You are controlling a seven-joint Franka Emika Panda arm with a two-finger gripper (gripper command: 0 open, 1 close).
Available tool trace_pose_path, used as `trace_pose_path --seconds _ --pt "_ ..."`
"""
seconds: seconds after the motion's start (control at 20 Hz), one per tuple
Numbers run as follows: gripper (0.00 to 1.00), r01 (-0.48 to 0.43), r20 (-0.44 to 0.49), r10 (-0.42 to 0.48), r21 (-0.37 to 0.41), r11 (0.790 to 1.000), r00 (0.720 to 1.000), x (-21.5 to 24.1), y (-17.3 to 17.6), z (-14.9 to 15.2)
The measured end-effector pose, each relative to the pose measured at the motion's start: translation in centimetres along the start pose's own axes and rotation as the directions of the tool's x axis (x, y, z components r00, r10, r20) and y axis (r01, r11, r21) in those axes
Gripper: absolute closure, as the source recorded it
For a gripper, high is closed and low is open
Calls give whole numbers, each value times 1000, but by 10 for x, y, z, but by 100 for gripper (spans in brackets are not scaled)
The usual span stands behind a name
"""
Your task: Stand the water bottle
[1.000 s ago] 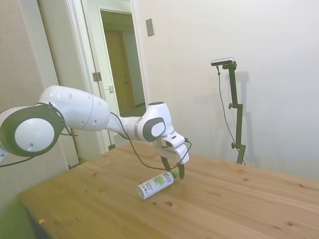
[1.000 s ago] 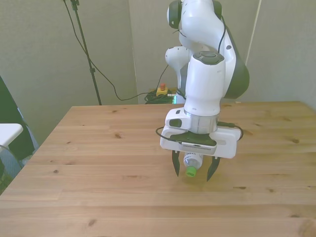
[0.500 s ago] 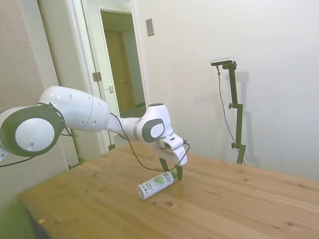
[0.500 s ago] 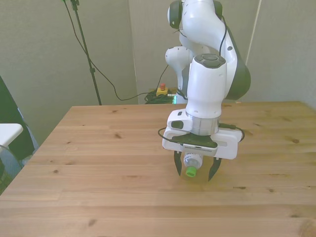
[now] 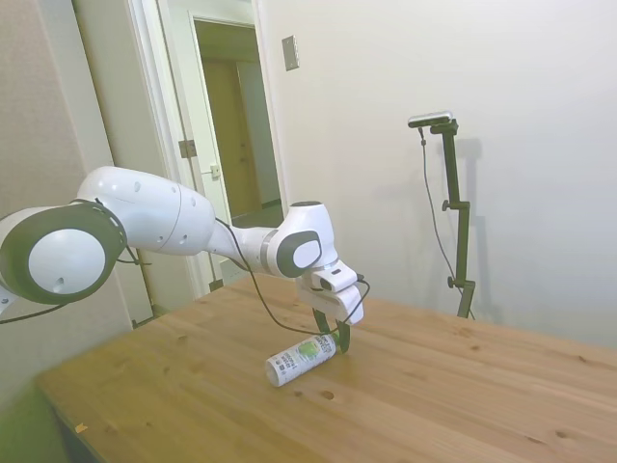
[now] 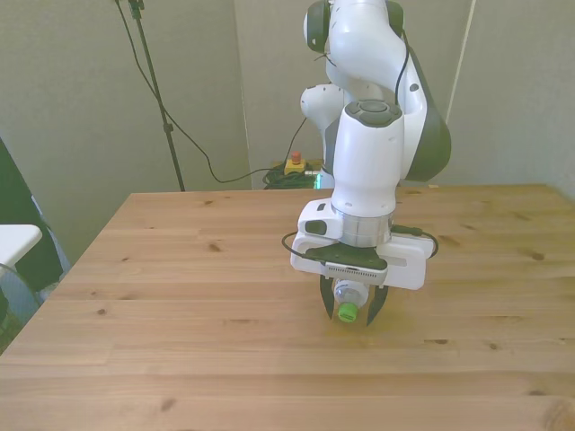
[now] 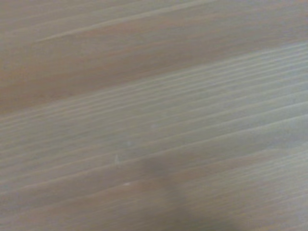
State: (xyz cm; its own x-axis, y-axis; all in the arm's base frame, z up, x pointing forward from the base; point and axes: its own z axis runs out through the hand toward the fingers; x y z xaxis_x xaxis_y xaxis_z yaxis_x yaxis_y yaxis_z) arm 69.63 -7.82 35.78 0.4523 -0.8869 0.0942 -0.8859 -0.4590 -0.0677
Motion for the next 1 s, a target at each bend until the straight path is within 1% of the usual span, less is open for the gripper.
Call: trace_pose_path --seconds 0.45,0.7,0.85,1.0 --pt "100 -23 40 23 -7 1000 999 0 2 0" --pt "100 -69 60 68 15 998 996 0 -1 -8" --pt "100 -127 59 124 53 990 991 -4 -7 -30" --pt "100 -180 23 179 127 975 984 -19 -13 -69"
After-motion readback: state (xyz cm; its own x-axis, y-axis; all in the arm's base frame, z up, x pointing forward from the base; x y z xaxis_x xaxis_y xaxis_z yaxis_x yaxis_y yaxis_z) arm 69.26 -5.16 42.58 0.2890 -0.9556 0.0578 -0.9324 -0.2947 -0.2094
